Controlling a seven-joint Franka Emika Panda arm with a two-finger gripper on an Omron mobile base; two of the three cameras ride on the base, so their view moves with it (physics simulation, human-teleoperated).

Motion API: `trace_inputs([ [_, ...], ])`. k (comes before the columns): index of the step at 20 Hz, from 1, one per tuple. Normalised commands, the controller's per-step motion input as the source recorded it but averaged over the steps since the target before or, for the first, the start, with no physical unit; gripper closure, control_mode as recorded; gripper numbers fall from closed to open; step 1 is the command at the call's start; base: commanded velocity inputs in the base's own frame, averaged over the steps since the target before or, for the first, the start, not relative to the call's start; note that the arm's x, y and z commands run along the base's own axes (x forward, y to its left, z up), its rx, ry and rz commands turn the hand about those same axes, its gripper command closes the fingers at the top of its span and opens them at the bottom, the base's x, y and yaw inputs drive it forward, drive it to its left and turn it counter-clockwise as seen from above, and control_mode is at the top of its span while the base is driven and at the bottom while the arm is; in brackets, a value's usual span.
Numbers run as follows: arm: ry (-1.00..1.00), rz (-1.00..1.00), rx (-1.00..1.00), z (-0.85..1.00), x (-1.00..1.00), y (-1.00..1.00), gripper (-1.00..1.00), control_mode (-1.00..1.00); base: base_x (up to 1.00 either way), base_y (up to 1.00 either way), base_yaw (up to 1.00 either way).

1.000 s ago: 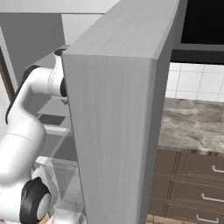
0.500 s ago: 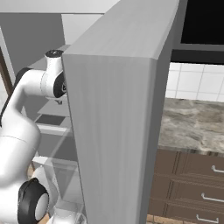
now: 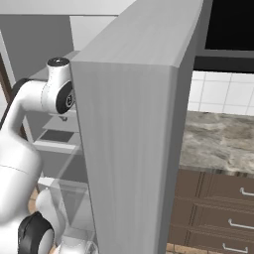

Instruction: Fully open the fridge drawer.

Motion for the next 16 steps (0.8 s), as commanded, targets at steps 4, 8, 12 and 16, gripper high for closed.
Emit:
trace_inputs([
  [4, -0.01, 0.0, 0.0, 0.0, -0.29, 0.0, -1.0, -1.0, 0.0, 0.0, 0.0],
  [8, 0.0, 0.0, 0.0, 0.0, -0.1, 0.0, -1.0, -1.0, 0.0, 0.0, 0.0],
  [12, 0.0, 0.0, 0.0, 0.0, 0.0, 0.0, -1.0, -1.0, 0.0, 0.0, 0.0],
  [16, 0.0, 0.0, 0.0, 0.0, 0.0, 0.0, -1.0, -1.0, 0.0, 0.0, 0.0],
])
